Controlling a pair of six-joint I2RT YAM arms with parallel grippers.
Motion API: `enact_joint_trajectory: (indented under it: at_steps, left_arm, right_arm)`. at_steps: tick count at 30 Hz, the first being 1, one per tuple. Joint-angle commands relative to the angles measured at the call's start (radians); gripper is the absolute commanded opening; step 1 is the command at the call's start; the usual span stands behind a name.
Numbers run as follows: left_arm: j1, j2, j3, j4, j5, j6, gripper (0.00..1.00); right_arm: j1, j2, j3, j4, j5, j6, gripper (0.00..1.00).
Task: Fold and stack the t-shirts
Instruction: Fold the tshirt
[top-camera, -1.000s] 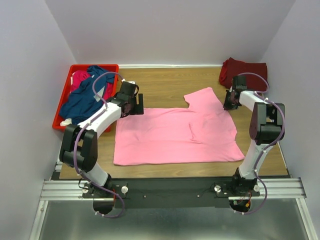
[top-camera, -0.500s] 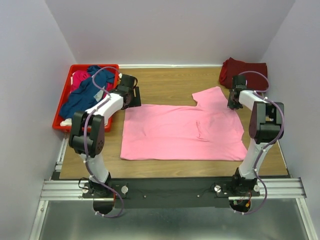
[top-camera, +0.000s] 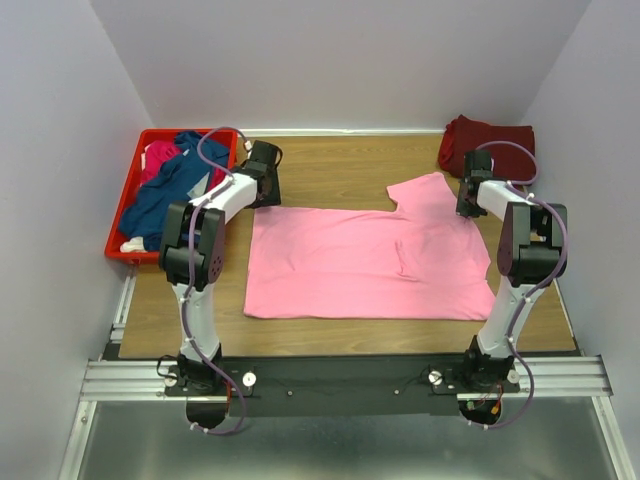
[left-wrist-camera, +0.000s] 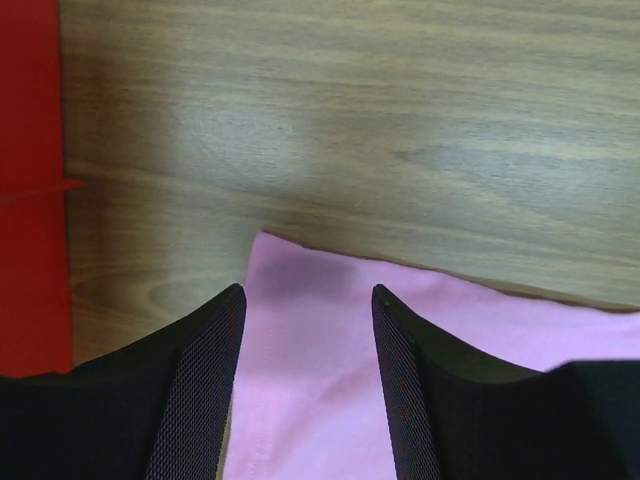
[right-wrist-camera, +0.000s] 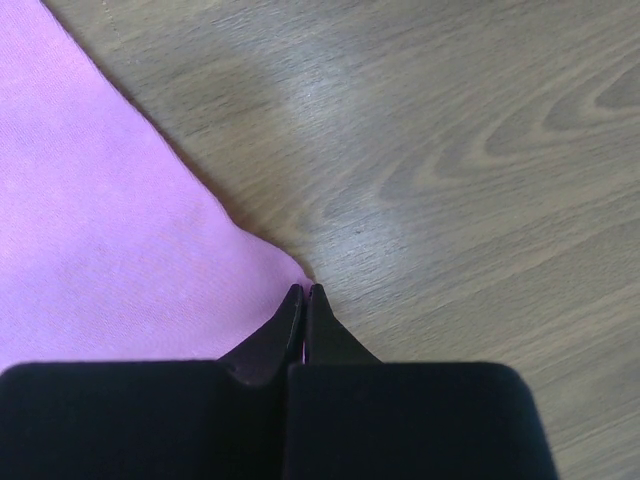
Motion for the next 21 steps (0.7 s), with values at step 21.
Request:
enact_joint_trajectory:
  at_steps: [21]
  left_arm:
    - [0.057, 0.079, 0.015, -0.020, 0.095, 0.026, 0.52]
  right_arm:
    - [-0.004, 0.070, -0.025, -0.006, 0.016, 0.021, 0.01]
